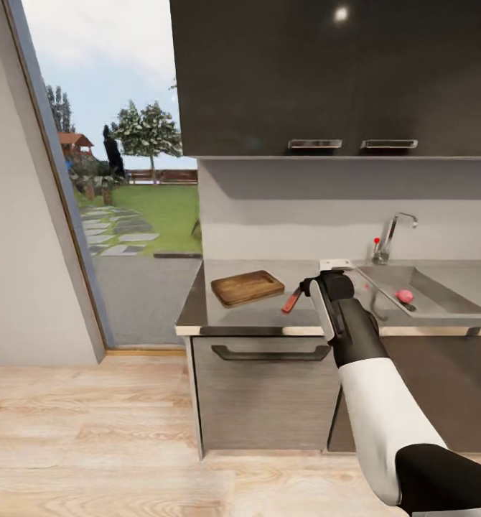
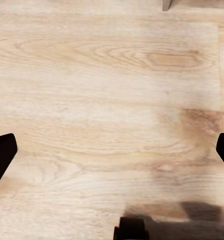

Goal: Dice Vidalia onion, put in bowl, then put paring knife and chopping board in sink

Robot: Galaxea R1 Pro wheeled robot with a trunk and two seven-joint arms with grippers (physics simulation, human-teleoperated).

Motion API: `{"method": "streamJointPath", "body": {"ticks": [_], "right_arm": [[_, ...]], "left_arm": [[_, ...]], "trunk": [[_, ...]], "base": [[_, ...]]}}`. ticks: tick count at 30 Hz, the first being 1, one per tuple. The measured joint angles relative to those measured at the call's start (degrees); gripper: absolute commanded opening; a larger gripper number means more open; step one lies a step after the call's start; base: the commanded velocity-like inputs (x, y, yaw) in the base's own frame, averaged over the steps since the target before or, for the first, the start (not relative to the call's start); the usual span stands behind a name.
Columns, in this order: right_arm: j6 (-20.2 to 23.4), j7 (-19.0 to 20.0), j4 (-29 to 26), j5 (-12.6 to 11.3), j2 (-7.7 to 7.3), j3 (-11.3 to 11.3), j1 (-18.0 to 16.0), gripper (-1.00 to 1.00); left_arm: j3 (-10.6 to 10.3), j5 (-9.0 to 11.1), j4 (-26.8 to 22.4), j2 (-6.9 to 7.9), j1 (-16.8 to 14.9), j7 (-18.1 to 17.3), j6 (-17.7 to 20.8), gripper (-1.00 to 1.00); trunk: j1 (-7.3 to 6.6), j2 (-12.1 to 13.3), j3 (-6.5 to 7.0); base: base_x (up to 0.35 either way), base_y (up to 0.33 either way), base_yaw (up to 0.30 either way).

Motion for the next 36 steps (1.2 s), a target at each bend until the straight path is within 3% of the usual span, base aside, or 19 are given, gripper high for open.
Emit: {"method": "streamJointPath", "body": {"ticks": [12,29,36], "right_arm": [[0.0,0.0,0.7,0.1,-0.20,-0.1,0.0,1.00],[-0.1,0.1,2.9,0.1,-0.52,-0.2,0.0,1.00],[-2.0,0.1,5.2,0.1,-0.56,-0.3,0.0,1.00]], "left_arm": [[0.0,0.0,0.0,0.00,0.0,0.0,0.0,1.00],[0.0,0.0,0.0,0.00,0.0,0.0,0.0,1.00],[0.0,0.0,0.0,0.00,0.0,0.0,0.0,1.00]], "trunk": [[0.01,0.0,0.00],[0.00,0.0,0.00],[0.02,0.0,0.00]], "base": [[0.199,0.114,0.000],[0.081,0.028,0.000],[0.036,0.021,0.000]]}}
